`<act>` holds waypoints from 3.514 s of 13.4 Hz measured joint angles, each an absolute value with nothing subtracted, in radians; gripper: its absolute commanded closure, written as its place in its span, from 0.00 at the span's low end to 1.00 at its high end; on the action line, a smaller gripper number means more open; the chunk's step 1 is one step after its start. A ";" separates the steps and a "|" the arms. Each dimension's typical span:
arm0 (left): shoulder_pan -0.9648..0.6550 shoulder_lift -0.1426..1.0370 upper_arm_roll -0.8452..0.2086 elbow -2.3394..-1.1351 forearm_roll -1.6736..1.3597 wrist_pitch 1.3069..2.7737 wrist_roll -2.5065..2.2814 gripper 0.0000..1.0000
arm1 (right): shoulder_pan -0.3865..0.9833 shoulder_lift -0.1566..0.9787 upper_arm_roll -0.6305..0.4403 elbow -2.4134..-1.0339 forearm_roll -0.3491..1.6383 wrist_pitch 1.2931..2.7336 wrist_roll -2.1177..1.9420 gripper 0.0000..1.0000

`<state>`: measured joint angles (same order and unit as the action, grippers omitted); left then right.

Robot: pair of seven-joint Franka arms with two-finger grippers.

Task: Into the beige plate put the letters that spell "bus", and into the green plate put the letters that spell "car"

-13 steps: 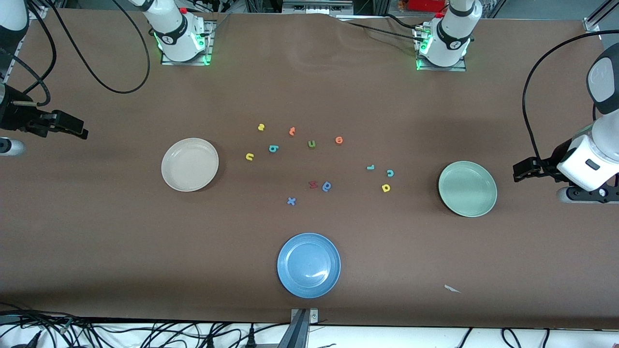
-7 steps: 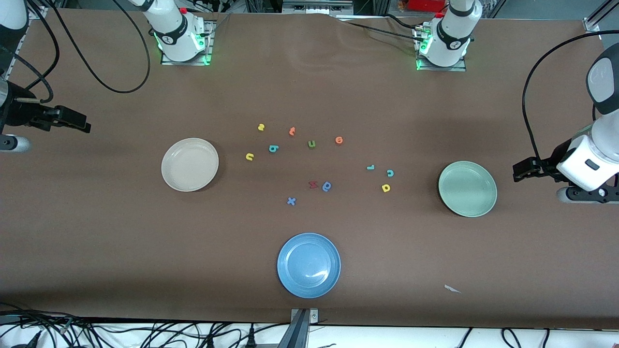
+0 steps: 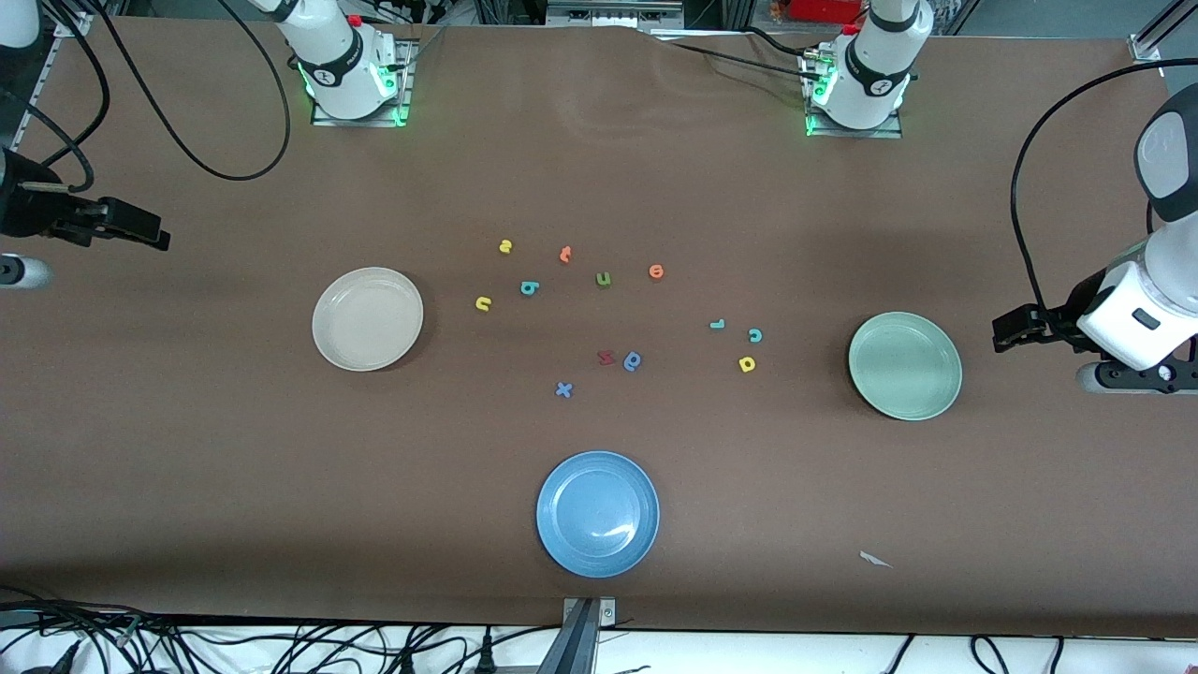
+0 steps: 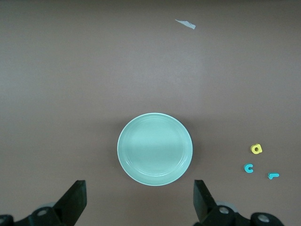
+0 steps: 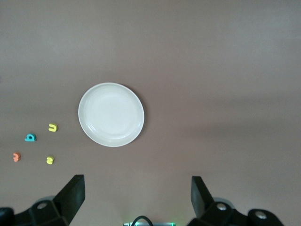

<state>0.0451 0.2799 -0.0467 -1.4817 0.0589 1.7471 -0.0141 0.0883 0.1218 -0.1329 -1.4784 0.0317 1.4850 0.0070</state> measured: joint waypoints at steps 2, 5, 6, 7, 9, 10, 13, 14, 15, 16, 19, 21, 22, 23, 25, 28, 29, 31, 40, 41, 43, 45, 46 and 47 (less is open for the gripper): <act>0.045 0.280 -0.047 -1.482 0.059 1.747 -0.014 0.00 | 0.085 0.121 -0.136 -1.444 0.032 1.483 0.007 0.00; 0.045 0.280 -0.047 -1.482 0.059 1.747 -0.014 0.00 | 0.082 0.116 -0.136 -1.406 0.032 1.465 0.007 0.00; 0.045 0.280 -0.047 -1.482 0.059 1.747 -0.014 0.00 | 0.083 0.111 -0.134 -1.398 0.032 1.455 0.007 0.00; 0.045 0.280 -0.047 -1.482 0.059 1.747 -0.014 0.00 | 0.083 0.105 -0.131 -1.394 0.032 1.447 0.007 0.00; 0.045 0.280 -0.047 -1.482 0.059 1.747 -0.014 0.00 | 0.084 0.101 -0.125 -1.393 0.032 1.441 0.007 0.00; 0.045 0.280 -0.047 -1.482 0.059 1.747 -0.014 0.00 | 0.085 0.103 -0.123 -1.393 0.033 1.439 0.007 0.00; 0.045 0.280 -0.047 -1.482 0.059 1.747 -0.014 0.00 | 0.099 0.114 -0.121 -1.395 0.046 1.436 0.007 0.00; 0.045 0.280 -0.047 -1.482 0.059 1.747 -0.014 0.00 | 0.109 0.119 -0.121 -1.397 0.047 1.435 0.007 0.00; 0.045 0.280 -0.047 -1.483 0.059 1.747 -0.014 0.00 | 0.119 0.126 -0.120 -1.398 0.047 1.435 0.007 0.00; 0.045 0.280 -0.047 -1.483 0.059 1.747 -0.014 0.00 | 0.127 0.132 -0.119 -1.398 0.047 1.435 0.007 0.00; 0.045 0.280 -0.047 -1.486 0.059 1.747 -0.014 0.00 | 0.136 0.142 -0.119 -1.398 0.047 1.435 0.007 0.00; 0.045 0.280 -0.047 -1.487 0.059 1.747 -0.014 0.00 | 0.136 0.143 -0.119 -1.398 0.047 1.434 0.007 0.00; 0.045 0.280 -0.047 -1.487 0.059 1.747 -0.014 0.00 | 0.136 0.147 -0.119 -1.398 0.047 1.434 0.007 0.00; 0.045 0.281 -0.047 -1.487 0.059 1.747 -0.014 0.00 | 0.135 0.153 -0.120 -1.398 0.047 1.435 0.007 0.00; 0.045 0.281 -0.047 -1.487 0.059 1.747 -0.014 0.00 | 0.134 0.168 -0.121 -1.399 0.047 1.447 0.007 0.00; 0.045 0.281 -0.047 -1.487 0.056 1.747 -0.014 0.00 | 0.134 0.181 -0.121 -1.398 0.047 1.502 0.007 0.00; 0.045 0.281 -0.047 -1.487 0.038 1.747 -0.014 0.00 | 0.134 0.181 -0.122 -1.398 0.047 1.517 0.007 0.00; 0.045 0.281 -0.047 -1.487 0.004 1.747 -0.014 0.00 | 0.134 0.181 -0.122 -1.397 0.047 1.547 0.007 0.00; 0.045 0.284 -0.047 -1.488 0.000 1.747 -0.014 0.00 | 0.127 0.184 -0.130 -1.397 0.030 1.570 0.006 0.00; 0.045 0.284 -0.047 -1.488 0.000 1.747 -0.014 0.00 | 0.126 0.184 -0.131 -1.397 0.030 1.571 0.006 0.00; 0.045 0.284 -0.047 -1.488 0.000 1.747 -0.014 0.00 | 0.126 0.184 -0.131 -1.397 0.030 1.572 0.006 0.00; 0.045 0.284 -0.047 -1.488 0.000 1.747 -0.014 0.00 | 0.126 0.184 -0.131 -1.397 0.030 1.572 0.006 0.00; 0.045 0.284 -0.047 -1.488 0.000 1.747 -0.014 0.00 | 0.126 0.184 -0.131 -1.397 0.030 1.572 0.006 0.00; 0.045 0.284 -0.047 -1.488 0.000 1.747 -0.014 0.00 | 0.126 0.185 -0.131 -1.397 0.030 1.572 0.006 0.00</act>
<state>0.0447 0.2838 -0.0467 -1.4883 -0.0005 1.7471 -0.0141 0.1256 0.1845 -0.1305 -1.3975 0.0299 1.5722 0.0062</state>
